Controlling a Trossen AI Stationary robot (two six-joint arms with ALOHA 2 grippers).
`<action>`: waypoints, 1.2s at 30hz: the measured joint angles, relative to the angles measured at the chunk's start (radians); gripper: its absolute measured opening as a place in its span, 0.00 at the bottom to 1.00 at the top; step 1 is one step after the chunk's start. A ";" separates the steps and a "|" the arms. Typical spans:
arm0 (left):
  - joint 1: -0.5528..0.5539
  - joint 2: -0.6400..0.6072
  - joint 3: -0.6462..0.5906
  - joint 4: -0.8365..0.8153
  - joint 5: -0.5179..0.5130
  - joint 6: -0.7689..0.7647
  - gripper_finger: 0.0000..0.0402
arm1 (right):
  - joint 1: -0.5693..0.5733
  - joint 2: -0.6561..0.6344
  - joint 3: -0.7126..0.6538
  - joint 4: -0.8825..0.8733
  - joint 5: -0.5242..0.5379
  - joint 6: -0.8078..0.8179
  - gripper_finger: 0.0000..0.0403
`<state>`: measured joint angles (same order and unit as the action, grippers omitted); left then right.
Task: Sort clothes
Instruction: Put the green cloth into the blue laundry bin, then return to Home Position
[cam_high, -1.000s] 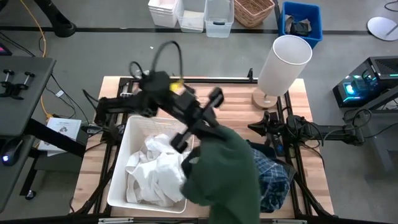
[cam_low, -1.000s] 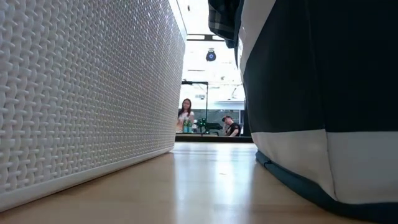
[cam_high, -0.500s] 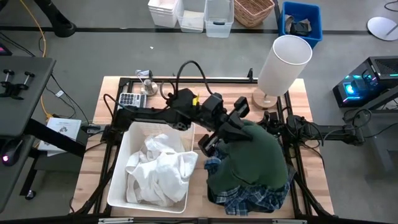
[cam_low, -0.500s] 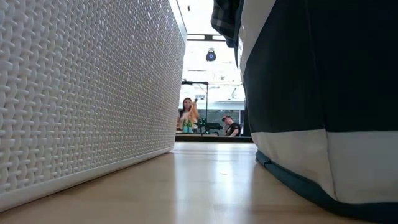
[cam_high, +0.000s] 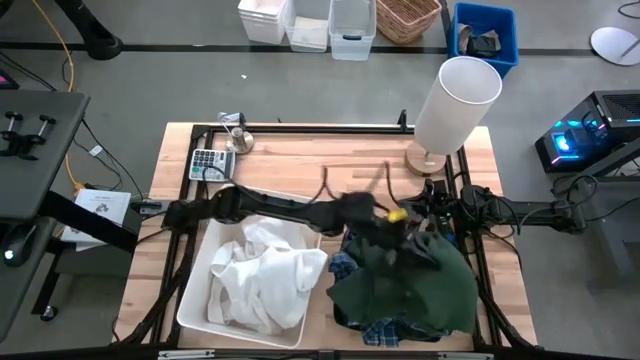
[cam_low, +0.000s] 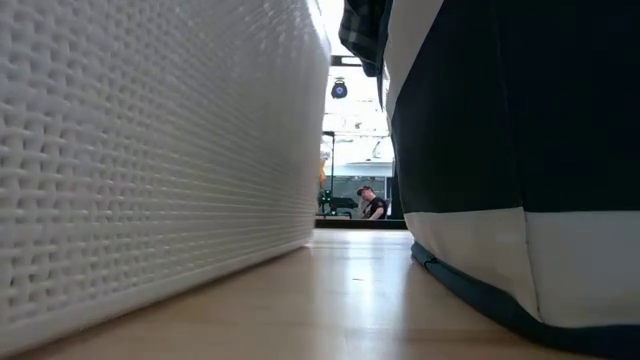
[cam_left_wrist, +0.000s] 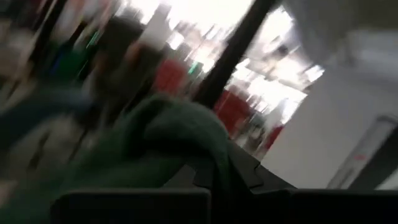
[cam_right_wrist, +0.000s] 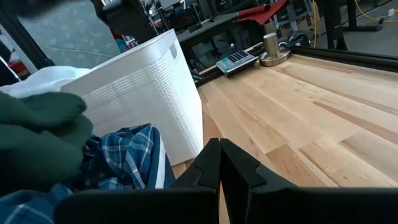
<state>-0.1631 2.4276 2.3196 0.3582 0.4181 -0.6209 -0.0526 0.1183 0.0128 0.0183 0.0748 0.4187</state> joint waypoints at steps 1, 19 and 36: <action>-0.002 0.014 0.000 -0.067 -0.001 0.011 0.00 | 0.000 0.000 0.000 0.000 0.000 0.000 0.00; -0.044 0.014 0.001 -0.876 -0.044 0.483 0.33 | 0.000 0.000 0.000 0.000 0.000 0.000 0.00; 0.001 -0.206 0.001 -0.892 0.057 0.456 0.67 | 0.000 0.000 0.000 0.000 0.000 0.000 0.00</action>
<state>-0.1624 2.2220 2.3203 -0.5341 0.4753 -0.1649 -0.0525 0.1184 0.0128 0.0185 0.0746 0.4187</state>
